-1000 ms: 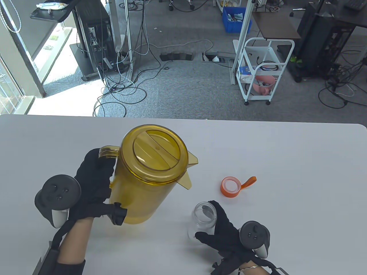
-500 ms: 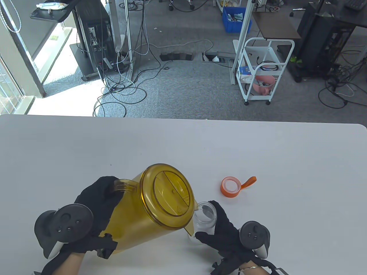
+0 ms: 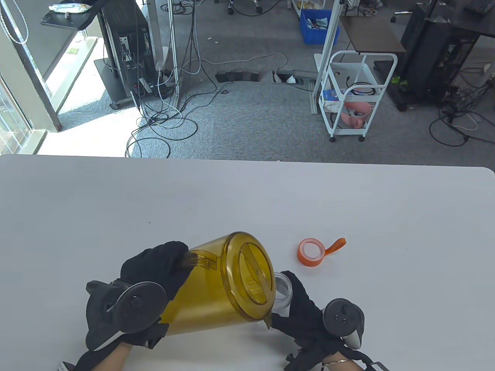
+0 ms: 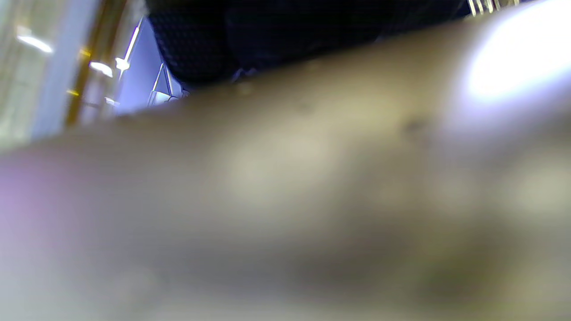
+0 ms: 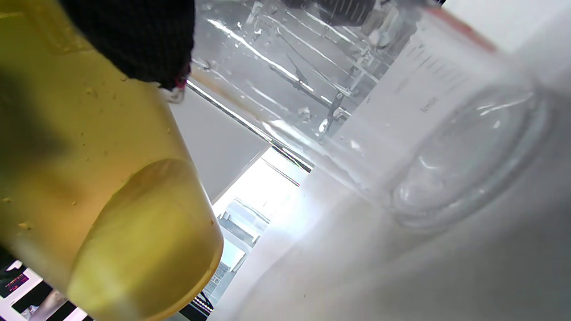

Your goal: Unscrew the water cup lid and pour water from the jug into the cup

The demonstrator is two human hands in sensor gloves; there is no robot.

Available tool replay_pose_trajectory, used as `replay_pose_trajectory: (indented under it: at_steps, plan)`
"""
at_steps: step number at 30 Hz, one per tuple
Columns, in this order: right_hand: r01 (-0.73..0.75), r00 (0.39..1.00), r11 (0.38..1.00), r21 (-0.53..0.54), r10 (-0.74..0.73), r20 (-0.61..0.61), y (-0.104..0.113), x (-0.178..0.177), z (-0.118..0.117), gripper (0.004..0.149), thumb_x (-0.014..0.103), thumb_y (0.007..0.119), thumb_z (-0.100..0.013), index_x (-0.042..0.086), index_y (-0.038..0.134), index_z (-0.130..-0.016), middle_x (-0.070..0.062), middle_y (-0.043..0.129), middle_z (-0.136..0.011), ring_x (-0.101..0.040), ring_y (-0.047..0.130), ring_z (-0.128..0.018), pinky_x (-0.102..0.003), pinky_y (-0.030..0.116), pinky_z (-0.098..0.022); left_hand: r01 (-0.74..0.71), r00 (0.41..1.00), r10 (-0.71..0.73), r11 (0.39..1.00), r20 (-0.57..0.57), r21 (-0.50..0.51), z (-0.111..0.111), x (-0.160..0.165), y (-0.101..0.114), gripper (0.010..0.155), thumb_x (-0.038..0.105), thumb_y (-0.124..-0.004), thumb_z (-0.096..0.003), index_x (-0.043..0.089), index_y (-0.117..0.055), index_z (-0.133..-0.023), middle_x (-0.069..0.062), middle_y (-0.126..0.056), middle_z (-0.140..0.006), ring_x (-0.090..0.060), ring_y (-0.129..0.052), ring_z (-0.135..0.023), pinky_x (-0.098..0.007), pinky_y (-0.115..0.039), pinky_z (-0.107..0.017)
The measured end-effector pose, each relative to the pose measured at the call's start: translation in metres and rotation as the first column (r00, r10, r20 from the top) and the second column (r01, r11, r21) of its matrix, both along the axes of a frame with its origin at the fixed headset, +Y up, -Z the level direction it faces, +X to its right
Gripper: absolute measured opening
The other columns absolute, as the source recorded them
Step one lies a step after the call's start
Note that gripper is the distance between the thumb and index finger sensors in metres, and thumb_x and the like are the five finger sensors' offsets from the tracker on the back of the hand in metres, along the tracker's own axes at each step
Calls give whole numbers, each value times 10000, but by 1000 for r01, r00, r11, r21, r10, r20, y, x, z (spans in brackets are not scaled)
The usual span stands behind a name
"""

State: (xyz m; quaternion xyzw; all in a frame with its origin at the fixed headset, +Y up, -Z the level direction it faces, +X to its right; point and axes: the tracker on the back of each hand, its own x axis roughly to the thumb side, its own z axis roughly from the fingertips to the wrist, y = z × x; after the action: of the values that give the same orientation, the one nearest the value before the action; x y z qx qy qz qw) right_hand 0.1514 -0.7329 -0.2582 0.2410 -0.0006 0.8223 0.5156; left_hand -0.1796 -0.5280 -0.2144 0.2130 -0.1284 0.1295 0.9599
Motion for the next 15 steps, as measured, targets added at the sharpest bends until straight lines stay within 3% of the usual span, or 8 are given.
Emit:
replay_pose_trajectory:
  at_steps: [15]
  plan:
    - [-3, 1000, 1000, 3, 3, 2, 0, 0, 0, 997, 448, 875, -435, 118, 197, -1088, -207, 361, -1147, -464, 523, -1053, -699, 392, -698, 230, 973, -230, 973, 3, 31, -8, 23, 24, 358, 601, -509, -650, 394, -560, -939, 237, -815, -616, 52, -924, -412, -288, -852, -601]
